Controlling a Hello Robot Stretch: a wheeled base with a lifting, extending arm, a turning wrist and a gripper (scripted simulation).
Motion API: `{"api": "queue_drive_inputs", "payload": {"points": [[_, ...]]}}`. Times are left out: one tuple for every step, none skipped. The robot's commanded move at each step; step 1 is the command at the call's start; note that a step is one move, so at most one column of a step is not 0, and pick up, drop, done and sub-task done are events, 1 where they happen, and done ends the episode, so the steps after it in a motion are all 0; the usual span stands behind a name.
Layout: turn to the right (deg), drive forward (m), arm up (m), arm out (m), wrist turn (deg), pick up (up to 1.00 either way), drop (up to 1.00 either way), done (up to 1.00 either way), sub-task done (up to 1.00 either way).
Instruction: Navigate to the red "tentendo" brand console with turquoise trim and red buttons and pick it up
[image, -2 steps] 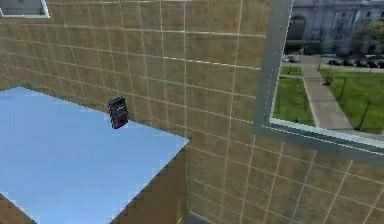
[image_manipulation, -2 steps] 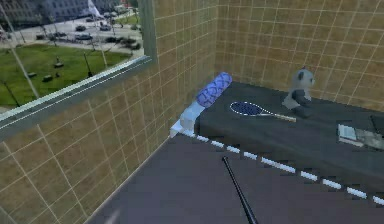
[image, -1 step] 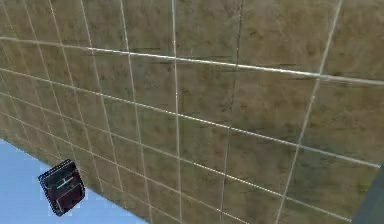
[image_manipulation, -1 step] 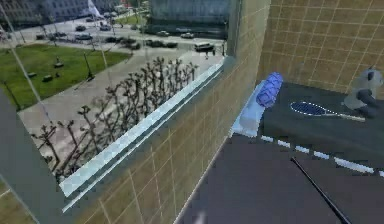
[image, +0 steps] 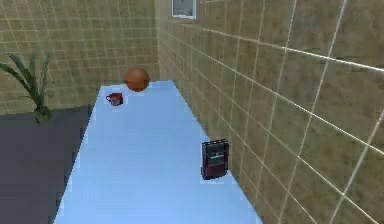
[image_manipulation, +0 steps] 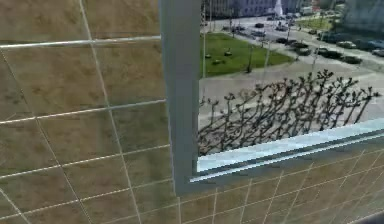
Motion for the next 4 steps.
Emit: {"api": "queue_drive_inputs", "payload": {"points": [[-45.0,0.0,0.0,0.0,0.0,0.0,0.0,0.0,0.0],[-33.0,0.0,0.0,0.0,0.0,0.0,0.0,0.0,0.0],[0.0,0.0,0.5,0.0,0.0,0.0,0.0,0.0,0.0],[0.0,0.0,0.36,0.0,0.0,0.0,0.0,0.0,0.0]]}}
